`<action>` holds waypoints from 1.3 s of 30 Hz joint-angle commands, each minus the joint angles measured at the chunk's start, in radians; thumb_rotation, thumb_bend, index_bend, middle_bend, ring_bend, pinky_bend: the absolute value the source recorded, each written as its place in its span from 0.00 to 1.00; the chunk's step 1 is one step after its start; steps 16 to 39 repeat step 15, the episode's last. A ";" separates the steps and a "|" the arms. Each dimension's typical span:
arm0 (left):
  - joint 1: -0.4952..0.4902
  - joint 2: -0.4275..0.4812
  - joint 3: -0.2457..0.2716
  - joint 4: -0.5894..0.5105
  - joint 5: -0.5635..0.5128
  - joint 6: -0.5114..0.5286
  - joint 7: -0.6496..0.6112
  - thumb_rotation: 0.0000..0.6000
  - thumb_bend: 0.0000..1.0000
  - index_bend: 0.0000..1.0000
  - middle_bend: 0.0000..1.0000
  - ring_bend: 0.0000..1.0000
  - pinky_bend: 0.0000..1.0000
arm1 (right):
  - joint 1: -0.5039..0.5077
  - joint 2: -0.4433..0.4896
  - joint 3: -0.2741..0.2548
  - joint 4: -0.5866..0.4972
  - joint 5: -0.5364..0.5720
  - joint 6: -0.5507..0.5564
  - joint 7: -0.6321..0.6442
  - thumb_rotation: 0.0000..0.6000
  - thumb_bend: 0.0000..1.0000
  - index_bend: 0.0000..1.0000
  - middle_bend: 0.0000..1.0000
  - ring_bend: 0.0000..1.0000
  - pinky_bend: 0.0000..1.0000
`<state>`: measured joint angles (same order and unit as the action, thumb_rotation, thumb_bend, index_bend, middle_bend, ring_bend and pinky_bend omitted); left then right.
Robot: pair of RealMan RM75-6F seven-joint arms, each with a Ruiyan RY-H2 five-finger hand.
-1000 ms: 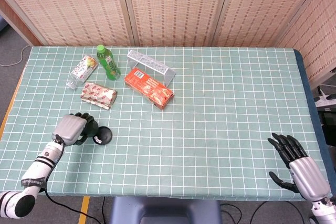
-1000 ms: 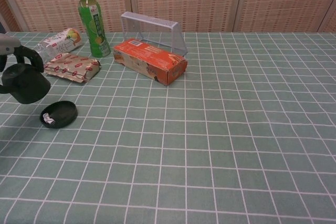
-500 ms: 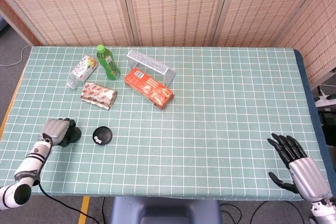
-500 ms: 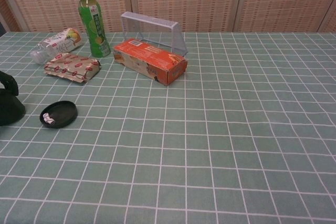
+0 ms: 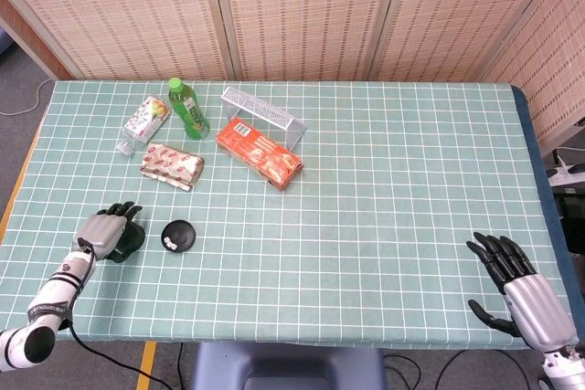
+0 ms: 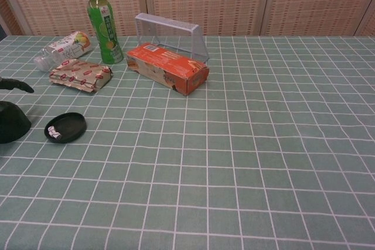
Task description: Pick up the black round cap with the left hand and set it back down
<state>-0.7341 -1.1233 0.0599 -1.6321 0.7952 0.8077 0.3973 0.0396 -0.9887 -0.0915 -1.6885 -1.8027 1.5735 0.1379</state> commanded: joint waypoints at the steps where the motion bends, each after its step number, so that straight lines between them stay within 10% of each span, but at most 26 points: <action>1: 0.056 0.030 -0.017 -0.066 0.115 0.135 -0.037 1.00 0.34 0.00 0.00 0.00 0.12 | -0.002 -0.001 0.000 0.000 0.000 0.003 -0.002 1.00 0.22 0.00 0.00 0.00 0.00; 6: 0.287 0.036 0.056 -0.135 0.545 0.503 -0.282 1.00 0.33 0.00 0.00 0.00 0.09 | -0.007 -0.001 0.005 -0.001 0.020 -0.001 -0.026 1.00 0.22 0.00 0.00 0.00 0.00; 11: 0.524 -0.128 0.159 0.123 0.864 0.858 -0.431 1.00 0.34 0.00 0.00 0.00 0.06 | -0.011 -0.014 0.010 -0.011 0.033 -0.012 -0.087 1.00 0.22 0.00 0.00 0.00 0.00; 39: 0.566 -0.151 0.131 0.190 0.880 0.919 -0.414 1.00 0.35 0.00 0.00 0.00 0.06 | -0.015 -0.009 0.008 -0.019 0.034 -0.009 -0.080 1.00 0.22 0.00 0.00 0.00 0.00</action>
